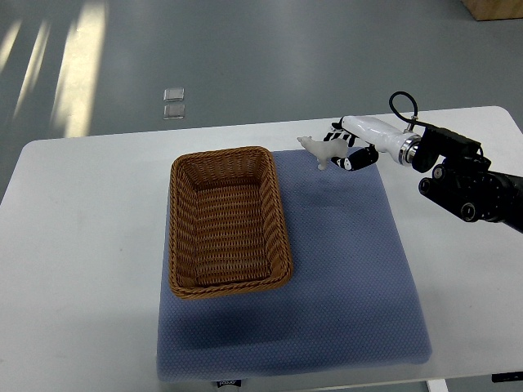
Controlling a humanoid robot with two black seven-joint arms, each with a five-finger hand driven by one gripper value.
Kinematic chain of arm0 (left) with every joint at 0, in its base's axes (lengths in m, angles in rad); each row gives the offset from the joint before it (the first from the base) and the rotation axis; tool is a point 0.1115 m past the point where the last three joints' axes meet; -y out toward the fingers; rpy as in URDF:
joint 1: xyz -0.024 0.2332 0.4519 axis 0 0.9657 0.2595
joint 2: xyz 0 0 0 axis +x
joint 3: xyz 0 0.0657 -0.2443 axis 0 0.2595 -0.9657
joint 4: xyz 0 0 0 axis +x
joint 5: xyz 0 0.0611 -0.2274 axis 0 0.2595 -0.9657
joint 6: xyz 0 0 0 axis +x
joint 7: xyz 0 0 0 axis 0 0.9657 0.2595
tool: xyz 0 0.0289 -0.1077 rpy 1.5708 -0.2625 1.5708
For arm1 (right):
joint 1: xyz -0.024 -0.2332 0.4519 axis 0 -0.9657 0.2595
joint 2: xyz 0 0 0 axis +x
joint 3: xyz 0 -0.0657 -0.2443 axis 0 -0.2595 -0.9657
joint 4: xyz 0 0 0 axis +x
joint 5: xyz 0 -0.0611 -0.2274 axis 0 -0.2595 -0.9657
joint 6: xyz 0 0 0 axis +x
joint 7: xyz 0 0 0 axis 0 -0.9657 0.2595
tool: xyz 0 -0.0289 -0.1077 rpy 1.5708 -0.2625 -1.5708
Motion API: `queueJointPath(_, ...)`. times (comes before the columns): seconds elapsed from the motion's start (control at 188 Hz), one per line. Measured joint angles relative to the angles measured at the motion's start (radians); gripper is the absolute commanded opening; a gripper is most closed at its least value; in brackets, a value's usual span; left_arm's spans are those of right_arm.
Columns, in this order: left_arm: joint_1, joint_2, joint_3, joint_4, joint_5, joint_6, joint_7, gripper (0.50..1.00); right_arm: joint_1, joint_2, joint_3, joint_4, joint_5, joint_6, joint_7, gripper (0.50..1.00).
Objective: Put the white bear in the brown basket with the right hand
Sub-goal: 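Carry the bear with the right hand over the brown basket, then open the right hand to release the bear into the basket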
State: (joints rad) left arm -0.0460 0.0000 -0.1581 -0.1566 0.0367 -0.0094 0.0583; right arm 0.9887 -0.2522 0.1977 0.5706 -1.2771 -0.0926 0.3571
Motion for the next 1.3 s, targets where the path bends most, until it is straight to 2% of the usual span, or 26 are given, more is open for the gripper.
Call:
queueJointPath(0.548, 0.000, 0.000, -0.003, 0.000, -0.002, 0.000, 0.000, 1.000, 0.161, 0.016, -0.008, 0.260, -0.001, 0.007, 0.023, 0.500)
queueJointPath(0.873, 0.000, 0.000, -0.002, 0.000, -0.002, 0.000, 0.000, 1.000, 0.165, 0.130, -0.109, 0.269, -0.026, 0.006, 0.064, 0.500)
queueJointPath(1.011, 0.000, 0.000, -0.003, 0.000, -0.002, 0.000, 0.000, 1.000, 0.153, 0.139, -0.144, 0.260, -0.035, 0.002, 0.066, 0.500)
queueJointPath(1.033, 0.000, 0.000, -0.003, 0.000, -0.002, 0.000, 0.000, 1.000, 0.151, 0.140, -0.147, 0.260, -0.035, 0.002, 0.066, 0.517)
queueJointPath(1.097, 0.000, 0.000, -0.003, 0.000, -0.002, 0.000, 0.000, 1.000, 0.149, 0.140, -0.152, 0.257, -0.036, 0.001, 0.066, 0.619)
queueJointPath(1.102, 0.000, 0.000, -0.003, 0.000, -0.002, 0.000, 0.000, 1.000, 0.149, 0.139, -0.152, 0.256, -0.036, 0.001, 0.066, 0.639)
queueJointPath(1.113, 0.000, 0.000, -0.003, 0.000, -0.002, 0.000, 0.000, 1.000, 0.149, 0.139, -0.152, 0.255, -0.036, 0.001, 0.066, 0.639)
queueJointPath(1.129, 0.000, 0.000, -0.003, 0.000, -0.002, 0.000, 0.000, 1.000, 0.149, 0.139, -0.152, 0.254, -0.036, 0.001, 0.066, 0.676)
queueJointPath(1.171, 0.000, 0.000, -0.003, 0.000, -0.002, 0.000, 0.000, 1.000, 0.149, 0.137, -0.152, 0.248, -0.036, 0.000, 0.066, 0.729)
queueJointPath(1.203, 0.000, 0.000, -0.003, 0.000, -0.002, 0.000, 0.000, 1.000, 0.149, 0.135, -0.152, 0.243, -0.036, -0.001, 0.066, 0.748)
queueJointPath(1.299, 0.001, 0.000, -0.003, -0.003, -0.001, 0.000, 0.000, 1.000, 0.149, 0.132, -0.152, 0.227, -0.036, -0.021, 0.065, 0.754)
